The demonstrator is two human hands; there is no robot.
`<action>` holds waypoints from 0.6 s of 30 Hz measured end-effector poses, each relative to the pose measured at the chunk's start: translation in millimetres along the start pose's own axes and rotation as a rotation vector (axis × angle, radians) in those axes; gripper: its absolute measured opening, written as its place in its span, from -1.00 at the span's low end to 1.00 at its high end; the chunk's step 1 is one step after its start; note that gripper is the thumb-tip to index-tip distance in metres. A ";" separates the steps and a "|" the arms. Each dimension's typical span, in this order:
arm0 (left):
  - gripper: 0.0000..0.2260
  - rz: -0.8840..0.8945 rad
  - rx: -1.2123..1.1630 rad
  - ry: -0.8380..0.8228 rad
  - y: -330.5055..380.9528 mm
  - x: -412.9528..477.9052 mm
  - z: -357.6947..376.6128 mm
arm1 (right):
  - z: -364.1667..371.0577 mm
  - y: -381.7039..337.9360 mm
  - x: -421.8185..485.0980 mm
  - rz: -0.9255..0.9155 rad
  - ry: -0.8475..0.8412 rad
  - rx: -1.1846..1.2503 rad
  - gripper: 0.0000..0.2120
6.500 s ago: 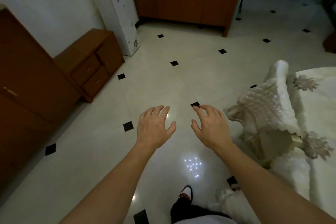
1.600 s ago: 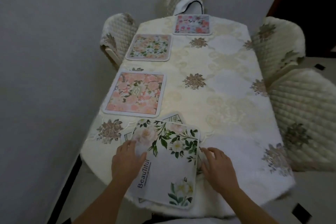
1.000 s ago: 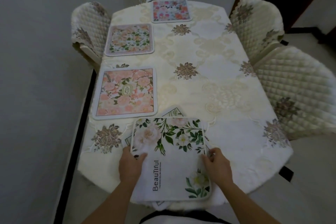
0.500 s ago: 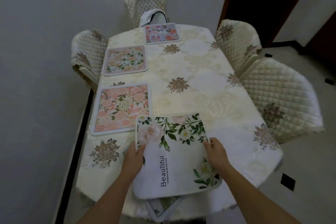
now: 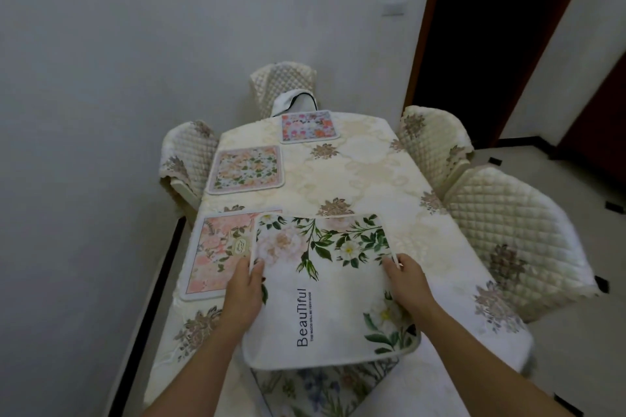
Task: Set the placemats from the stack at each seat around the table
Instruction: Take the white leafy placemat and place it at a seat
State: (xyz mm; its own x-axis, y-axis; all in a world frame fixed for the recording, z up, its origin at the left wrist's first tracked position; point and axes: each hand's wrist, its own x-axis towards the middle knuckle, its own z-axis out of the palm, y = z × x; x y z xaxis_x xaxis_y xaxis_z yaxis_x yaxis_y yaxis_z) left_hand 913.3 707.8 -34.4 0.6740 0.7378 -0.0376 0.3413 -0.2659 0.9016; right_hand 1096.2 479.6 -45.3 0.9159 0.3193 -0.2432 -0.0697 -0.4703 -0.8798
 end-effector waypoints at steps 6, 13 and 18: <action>-0.77 0.023 0.004 -0.088 6.1 4.3 28.6 | -28.0 16.1 -16.9 0.033 0.099 -0.004 -0.74; -0.75 0.140 0.015 -0.400 28.0 -5.5 126.8 | -100.5 76.1 -76.0 0.192 0.411 0.025 -0.79; -0.72 0.262 0.016 -0.623 66.6 -34.8 200.6 | -163.0 113.1 -129.6 0.312 0.634 0.091 -0.75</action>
State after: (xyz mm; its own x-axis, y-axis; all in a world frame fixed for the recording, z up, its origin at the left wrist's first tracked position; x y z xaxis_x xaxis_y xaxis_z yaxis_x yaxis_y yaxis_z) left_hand 1044.0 540.0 -59.5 0.9861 0.1535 -0.0643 0.1215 -0.4000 0.9084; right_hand 1034.0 250.9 -46.7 0.8996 -0.3718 -0.2291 -0.3733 -0.3824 -0.8453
